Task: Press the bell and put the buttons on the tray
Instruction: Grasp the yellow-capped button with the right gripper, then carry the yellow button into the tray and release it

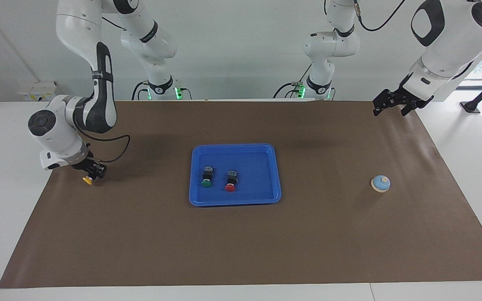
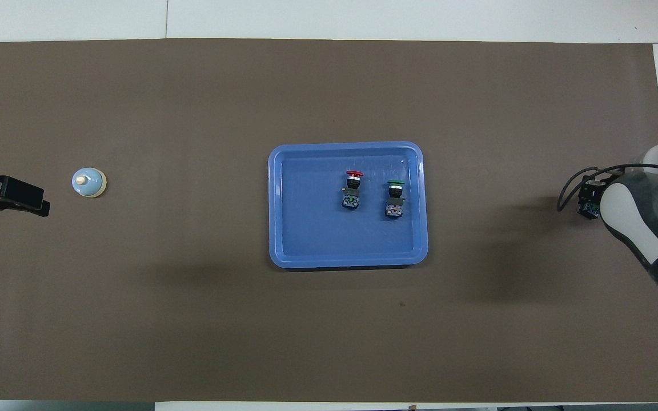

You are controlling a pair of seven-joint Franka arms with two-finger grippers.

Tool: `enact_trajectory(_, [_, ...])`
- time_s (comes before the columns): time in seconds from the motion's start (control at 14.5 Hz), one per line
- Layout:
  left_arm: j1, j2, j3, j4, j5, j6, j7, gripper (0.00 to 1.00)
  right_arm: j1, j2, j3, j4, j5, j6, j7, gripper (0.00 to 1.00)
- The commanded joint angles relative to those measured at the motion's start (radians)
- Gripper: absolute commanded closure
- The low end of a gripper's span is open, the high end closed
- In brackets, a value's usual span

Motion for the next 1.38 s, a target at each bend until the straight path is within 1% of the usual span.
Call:
enact_trajectory(0.0, [-0.003,-0.009,0.006,-0.004,-0.006,0.011,-0.007,0.0,0.134,0.006,0.01,0.173,-0.005,-0.171,0.032,1.0])
enact_trajectory(0.07, [-0.003,-0.009,0.006,-0.004,-0.006,0.009,-0.007,0.0,0.19,0.011,0.01,0.207,0.008,-0.189,0.036,1.0])
enact_trajectory(0.21, [-0.003,-0.009,0.006,-0.004,-0.006,0.011,-0.007,0.0,0.285,0.017,0.01,0.238,0.072,-0.189,0.067,1.0])
enact_trajectory(0.41, [-0.003,-0.009,0.006,-0.004,-0.006,0.009,-0.007,0.0,0.435,0.019,0.011,0.244,0.118,-0.158,0.14,1.0])
enact_trajectory(0.55, [-0.003,-0.009,0.006,-0.004,-0.006,0.009,-0.007,0.0,0.565,0.031,0.011,0.236,0.132,-0.098,0.215,1.0])
enact_trajectory(0.69, [-0.003,-0.009,0.006,-0.004,-0.006,0.009,-0.007,0.0,0.667,0.072,0.01,0.239,0.131,-0.042,0.271,1.0])
enact_trajectory(0.83, [-0.003,-0.009,0.006,-0.004,-0.006,0.009,-0.007,0.0,0.745,0.127,0.01,0.244,0.121,0.03,0.337,1.0])
enact_trajectory(0.96, [-0.003,-0.009,0.006,-0.004,-0.006,0.009,-0.007,0.0,0.796,0.172,0.008,0.244,0.12,0.106,0.357,1.0])
enact_trajectory(1.1, [-0.003,-0.009,0.006,-0.004,-0.006,0.011,-0.007,0.0,0.807,0.206,0.01,0.239,0.117,0.188,0.354,1.0])
enact_trajectory(1.31, [-0.003,-0.009,0.006,-0.004,-0.006,0.009,-0.007,0.0,0.801,0.212,0.01,0.204,0.114,0.245,0.319,1.0])
